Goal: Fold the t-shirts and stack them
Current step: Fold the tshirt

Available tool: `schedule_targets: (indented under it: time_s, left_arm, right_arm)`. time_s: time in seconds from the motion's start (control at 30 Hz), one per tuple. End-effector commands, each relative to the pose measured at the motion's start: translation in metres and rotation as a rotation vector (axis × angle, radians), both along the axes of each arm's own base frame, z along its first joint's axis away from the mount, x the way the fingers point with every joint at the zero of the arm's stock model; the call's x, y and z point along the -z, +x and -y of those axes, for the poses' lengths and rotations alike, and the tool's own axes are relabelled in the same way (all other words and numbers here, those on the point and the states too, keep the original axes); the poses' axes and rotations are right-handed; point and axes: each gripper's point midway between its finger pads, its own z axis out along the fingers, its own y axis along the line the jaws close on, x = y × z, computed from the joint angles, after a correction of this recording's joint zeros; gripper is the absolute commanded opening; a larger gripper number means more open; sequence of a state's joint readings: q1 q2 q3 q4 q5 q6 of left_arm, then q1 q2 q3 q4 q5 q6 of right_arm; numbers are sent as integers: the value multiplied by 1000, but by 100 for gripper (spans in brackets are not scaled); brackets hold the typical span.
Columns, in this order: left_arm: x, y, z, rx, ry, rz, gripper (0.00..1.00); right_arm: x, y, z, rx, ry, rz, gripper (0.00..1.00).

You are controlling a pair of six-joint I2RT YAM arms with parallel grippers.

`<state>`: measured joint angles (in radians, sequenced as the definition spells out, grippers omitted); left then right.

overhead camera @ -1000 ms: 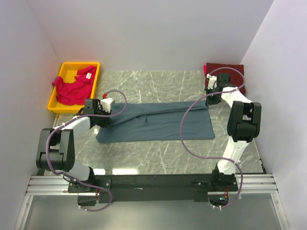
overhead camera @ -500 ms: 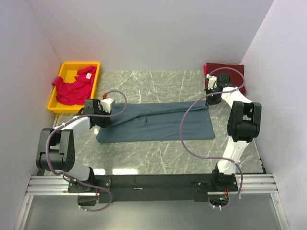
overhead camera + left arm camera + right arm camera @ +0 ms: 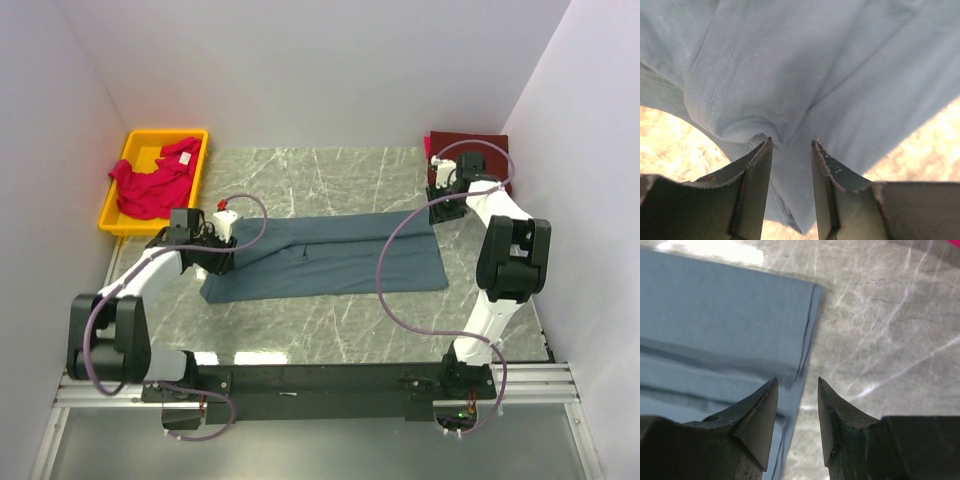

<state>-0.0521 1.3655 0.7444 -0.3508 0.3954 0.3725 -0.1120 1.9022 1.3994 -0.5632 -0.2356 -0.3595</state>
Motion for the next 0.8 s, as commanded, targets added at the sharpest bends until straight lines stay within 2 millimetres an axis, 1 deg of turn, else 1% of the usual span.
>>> schedule_targets:
  time_s: [0.0,0.07,0.1,0.2,0.23,0.27,0.3,0.33,0.37,0.4,0.43,0.47,0.5,0.53,0.6,0.63,0.7,0.73,0.77]
  left_arm:
    - [-29,-4,12,105,-34,57,44]
    - [-37,-1,12,98,-48,72,47]
    - [-44,6,11,90,-52,88,48]
    - [-47,19,8,61,-82,73,49]
    - [-48,30,5,45,-91,70,50]
    - [-49,35,7,33,-109,61,51]
    - [-48,41,7,21,-114,53,52]
    - [-45,54,-4,-23,-112,36,52]
    - [-43,59,-5,-43,-115,22,51]
    - [-47,69,-8,-56,-112,33,51]
    - [-37,73,-12,-82,-112,3,51]
    - [-35,77,-15,-103,-113,-6,51]
    - [-35,83,-17,-115,-108,-4,51]
    - [-27,85,-22,-130,-106,-24,51]
    - [-24,92,-26,-152,-102,-30,52]
    - [-18,92,-28,-157,-100,-50,52]
    - [-15,91,-27,-146,-100,-69,51]
    - [-13,89,-26,-135,-105,-79,51]
    - [-12,87,-25,-122,-104,-82,50]
  right_arm:
    - [-46,4,-6,-49,23,85,44]
    - [-47,5,-13,-59,48,72,43]
    - [-47,5,-18,-66,63,67,42]
    - [-43,7,-32,-83,86,53,40]
    - [-41,8,-39,-95,92,44,39]
    - [-41,10,-42,-98,92,42,37]
    - [-34,10,-45,-101,93,26,36]
    - [-30,10,-49,-108,92,14,36]
    - [-28,10,-57,-120,93,7,34]
    - [-24,11,-61,-125,96,-2,33]
    - [-25,12,-64,-126,101,0,33]
    - [-24,12,-66,-121,114,-4,33]
    - [-25,12,-86,-158,120,-4,33]
    - [-25,12,-92,-165,127,-2,33]
    - [-29,12,-112,-194,155,2,34]
    - [-29,12,-119,-207,162,-2,34]
    - [-31,13,-133,-220,183,-4,34]
    - [-32,11,-144,-241,192,-10,34]
    - [-31,11,-149,-243,194,-14,34]
